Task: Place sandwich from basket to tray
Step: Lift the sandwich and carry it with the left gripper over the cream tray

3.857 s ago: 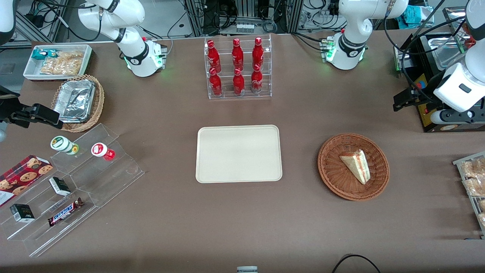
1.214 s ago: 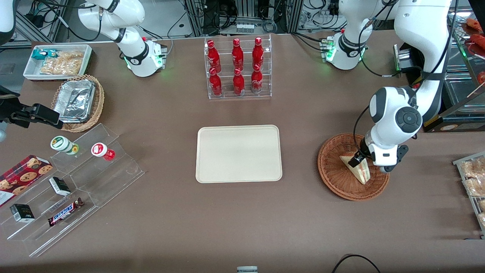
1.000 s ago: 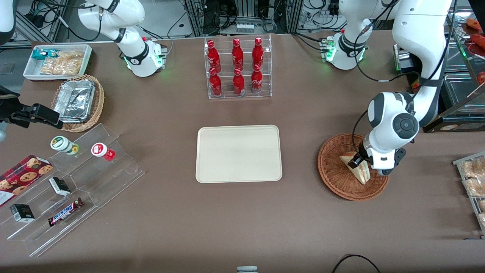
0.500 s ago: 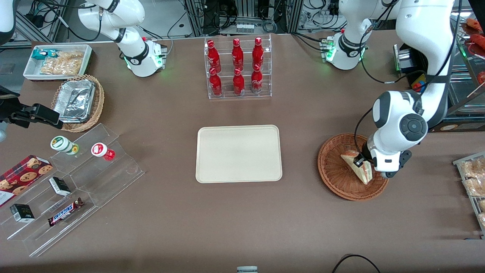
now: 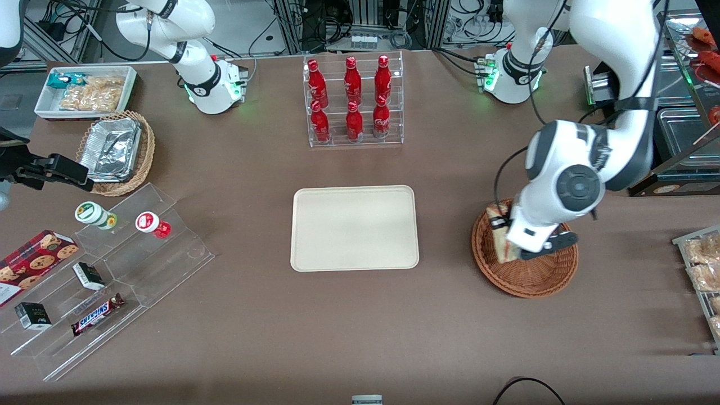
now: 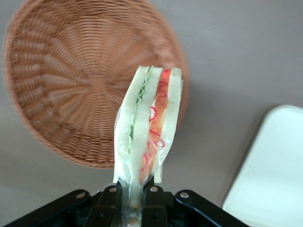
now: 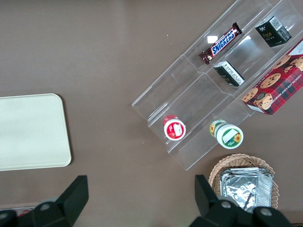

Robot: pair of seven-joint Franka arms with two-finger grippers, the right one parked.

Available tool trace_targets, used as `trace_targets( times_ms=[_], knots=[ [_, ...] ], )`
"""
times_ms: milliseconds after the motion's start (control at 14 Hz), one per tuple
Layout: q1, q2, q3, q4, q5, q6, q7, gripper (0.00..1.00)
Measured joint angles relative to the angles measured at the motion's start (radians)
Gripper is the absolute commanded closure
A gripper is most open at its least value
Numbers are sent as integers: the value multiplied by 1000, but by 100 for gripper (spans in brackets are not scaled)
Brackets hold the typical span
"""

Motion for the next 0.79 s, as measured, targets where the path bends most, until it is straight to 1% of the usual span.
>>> trace_targets(
  times_ms=[214,500,786],
  knots=[
    [-117,103,-2,122,-2,-16,8,88],
    [-250,245,-10,251,-40,-16,-65,88],
    [-333,304,-60,313,-46,50,-182,88]
  ],
)
